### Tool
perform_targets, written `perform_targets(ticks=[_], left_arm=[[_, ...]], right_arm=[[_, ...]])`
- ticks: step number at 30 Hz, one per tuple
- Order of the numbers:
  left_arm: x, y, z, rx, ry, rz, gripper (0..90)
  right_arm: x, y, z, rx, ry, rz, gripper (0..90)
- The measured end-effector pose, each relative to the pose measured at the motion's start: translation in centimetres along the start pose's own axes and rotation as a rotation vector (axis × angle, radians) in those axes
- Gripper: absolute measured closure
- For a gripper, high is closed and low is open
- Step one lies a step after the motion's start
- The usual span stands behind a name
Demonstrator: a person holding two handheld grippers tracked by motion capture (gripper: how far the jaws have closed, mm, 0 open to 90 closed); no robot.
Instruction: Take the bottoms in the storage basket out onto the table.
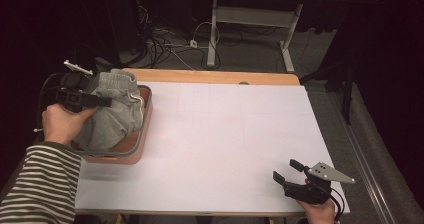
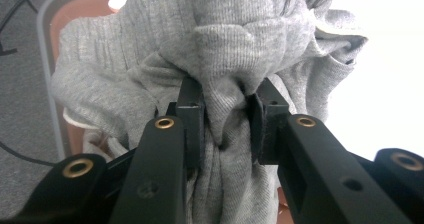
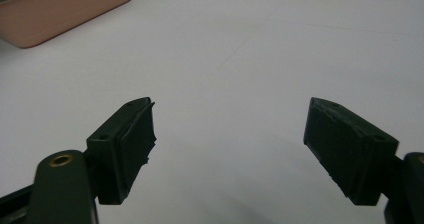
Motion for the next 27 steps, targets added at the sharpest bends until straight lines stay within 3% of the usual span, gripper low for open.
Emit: perform_targets(ticks=[9, 27], left_arm=[[-0.7, -0.4, -1.7, 0.017, -0.046, -0.001, 69.5], [-2.1, -2.1, -4.8, 0.033, -0.107, 0.042, 69.6]], right_arm=[[0.0, 0.0, 0.0, 0.003, 0.0, 0.001, 20.8], [0.0, -0.1, -0.1, 0.008, -0.002, 0.002, 20.8]])
Point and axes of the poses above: each handheld gripper's, and its own axes: z roughly forward along the jaws, x roughly out of its underside, y roughly to its left, the point moved 9 cm from there along z, roughly forward along the jaws, and after that the axes turned 8 degrees about z, right-handed, at the moved point
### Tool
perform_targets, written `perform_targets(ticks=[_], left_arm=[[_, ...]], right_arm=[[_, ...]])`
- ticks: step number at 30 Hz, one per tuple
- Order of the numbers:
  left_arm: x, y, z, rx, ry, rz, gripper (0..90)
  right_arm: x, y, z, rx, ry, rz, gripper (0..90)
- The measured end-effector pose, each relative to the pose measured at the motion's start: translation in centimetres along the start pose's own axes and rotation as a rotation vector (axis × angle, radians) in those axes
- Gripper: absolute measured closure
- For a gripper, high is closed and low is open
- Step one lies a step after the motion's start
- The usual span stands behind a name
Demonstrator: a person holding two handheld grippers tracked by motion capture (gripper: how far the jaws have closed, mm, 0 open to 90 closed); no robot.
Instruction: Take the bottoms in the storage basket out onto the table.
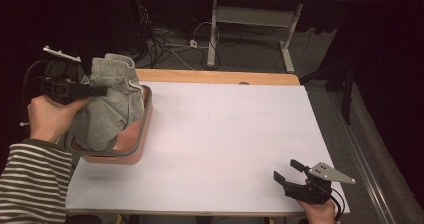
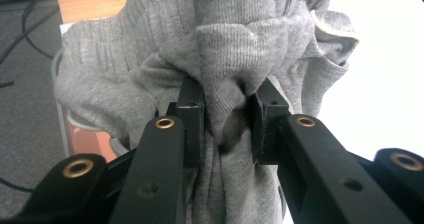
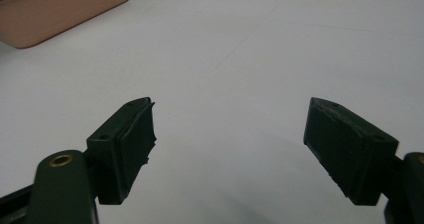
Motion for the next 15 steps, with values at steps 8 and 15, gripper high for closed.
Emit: perform_targets(ticks=[8, 15], left_arm=[[-1.0, -0.8, -0.8, 0.012, -0.022, 0.015, 69.7], [-1.5, -1.6, -1.0, 0.027, -0.029, 0.029, 69.7]], right_arm=[[0.0, 0.0, 0.0, 0.0, -0.002, 0.0, 20.9], [0.0, 0.0, 0.0, -0.001, -0.002, 0.0, 20.8]])
Point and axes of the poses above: each handheld gripper's, and its own axes: z roughly forward along the jaws, x roughly out of its underside, y roughly to its left, the point moved 9 cm from there along z, roughly forward along the jaws, and after that the axes turned 8 degrees about z, right-handed, at the moved point
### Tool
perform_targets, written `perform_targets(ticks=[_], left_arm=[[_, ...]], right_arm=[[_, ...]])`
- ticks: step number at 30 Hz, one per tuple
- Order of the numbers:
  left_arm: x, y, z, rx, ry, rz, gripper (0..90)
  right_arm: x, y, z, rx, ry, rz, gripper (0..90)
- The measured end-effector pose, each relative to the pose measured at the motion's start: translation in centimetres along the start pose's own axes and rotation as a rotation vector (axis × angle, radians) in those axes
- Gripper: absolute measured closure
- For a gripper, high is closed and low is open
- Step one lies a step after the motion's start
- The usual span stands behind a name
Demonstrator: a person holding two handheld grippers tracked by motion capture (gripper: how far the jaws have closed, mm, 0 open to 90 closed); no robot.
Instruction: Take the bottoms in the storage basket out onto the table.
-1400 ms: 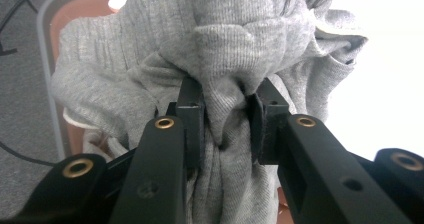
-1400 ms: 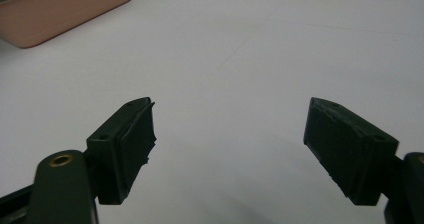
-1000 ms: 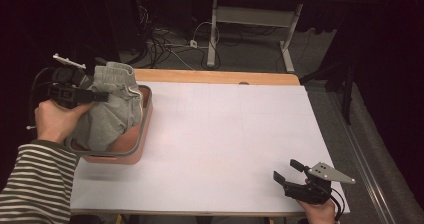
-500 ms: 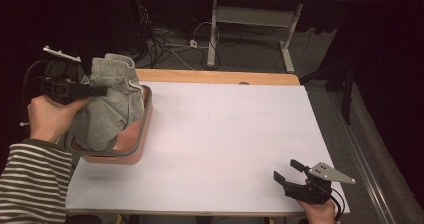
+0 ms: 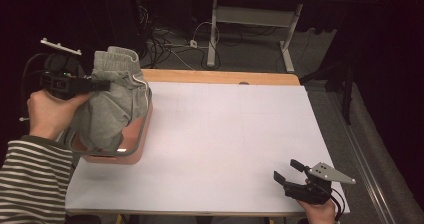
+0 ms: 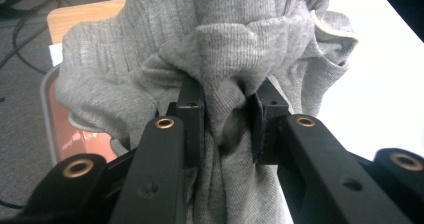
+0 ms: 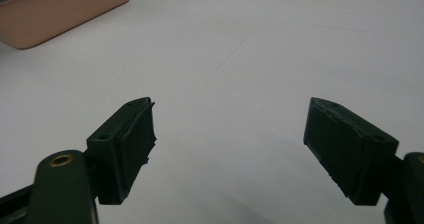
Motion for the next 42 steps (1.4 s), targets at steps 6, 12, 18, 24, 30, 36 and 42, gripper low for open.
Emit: perform_targets(ticks=[6, 12, 18, 24, 30, 36, 42], left_arm=[[-0.4, -0.7, 0.0, 0.021, -0.002, 0.007, 69.7], [-1.1, -1.2, -0.3, 0.036, -0.011, 0.021, 69.7], [-1.7, -2.0, -0.5, 0.054, -0.016, 0.032, 69.8], [-2.8, -2.8, -1.0, 0.073, -0.031, 0.047, 69.9], [-4.1, -3.7, -1.4, 0.085, -0.044, 0.067, 69.9], [-5.1, -5.1, -1.4, 0.112, -0.054, 0.091, 69.9], [-6.2, -6.3, -1.3, 0.132, -0.067, 0.111, 69.9]], right_arm=[[0.0, 0.0, 0.0, -0.001, 0.001, 0.0, 20.9], [0.0, 0.0, 0.0, -0.001, 0.001, 0.001, 20.9], [0.0, 0.0, 0.0, -0.001, 0.001, 0.002, 20.9], [0.0, 0.0, 0.0, -0.002, 0.001, 0.003, 20.8], [0.0, 0.0, 0.0, -0.004, 0.0, 0.004, 20.9], [0.0, 0.0, 0.0, -0.006, -0.001, 0.004, 20.9], [0.0, 0.0, -0.1, -0.006, -0.002, 0.003, 20.9]])
Point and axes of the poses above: each handheld gripper's, and its own axes: z roughly forward along the jaws, x roughly out of its underside, y roughly to its left, the point moved 9 cm from there along z, roughly forward along the jaws, and after that the axes turned 8 degrees about z, right-handed, at the moved point
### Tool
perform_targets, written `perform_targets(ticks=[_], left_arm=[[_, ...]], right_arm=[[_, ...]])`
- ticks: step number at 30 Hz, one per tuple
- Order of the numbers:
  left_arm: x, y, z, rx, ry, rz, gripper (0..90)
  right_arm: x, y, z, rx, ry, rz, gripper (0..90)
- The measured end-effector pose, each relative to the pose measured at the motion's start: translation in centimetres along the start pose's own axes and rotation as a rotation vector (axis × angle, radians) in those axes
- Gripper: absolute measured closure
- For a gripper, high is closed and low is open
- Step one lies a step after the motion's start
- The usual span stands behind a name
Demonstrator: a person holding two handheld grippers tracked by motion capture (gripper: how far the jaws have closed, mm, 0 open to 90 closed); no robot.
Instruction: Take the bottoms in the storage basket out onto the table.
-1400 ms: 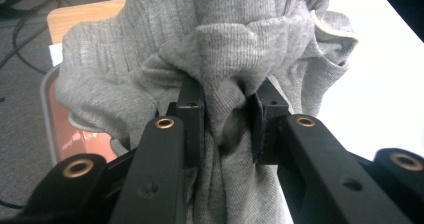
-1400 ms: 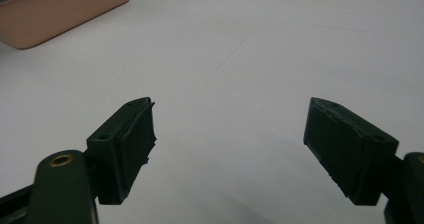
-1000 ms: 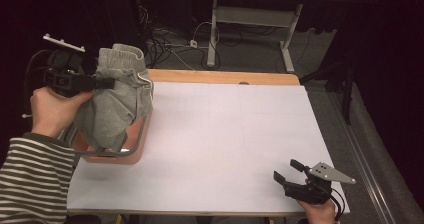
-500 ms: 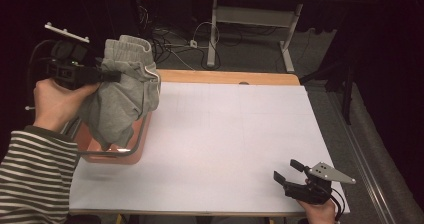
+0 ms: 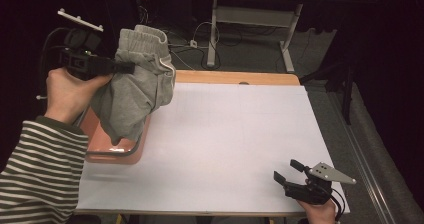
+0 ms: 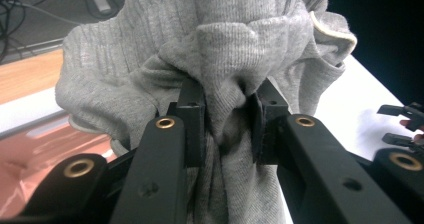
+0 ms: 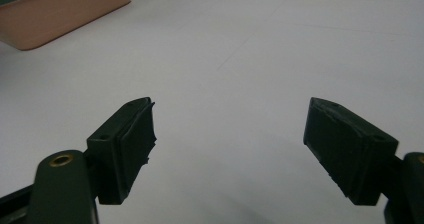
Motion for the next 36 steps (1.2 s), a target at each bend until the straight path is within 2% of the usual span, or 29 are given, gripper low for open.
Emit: perform_targets(ticks=[4, 18, 36], left_arm=[[-0.8, -0.8, 0.2, 0.02, -0.012, 0.014, 69.9], [-2.8, -3.6, 1.8, 0.062, -0.008, 0.065, 69.8], [-4.7, -7.8, 5.1, 0.123, 0.009, 0.143, 69.7]], right_arm=[[0.0, 0.0, 0.0, 0.0, 0.0, 0.0, 20.9], [0.0, 0.0, 0.0, 0.0, -0.002, 0.0, 20.9], [0.0, 0.0, 0.0, 0.002, -0.005, 0.001, 20.9]])
Point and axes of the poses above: each handheld gripper's, and its own axes: z roughly forward along the jaws, x roughly out of its underside, y roughly to its left, the point moved 9 cm from there along z, roughly forward along the jaws, and after that the axes turned 8 degrees about z, right-handed, at the moved point
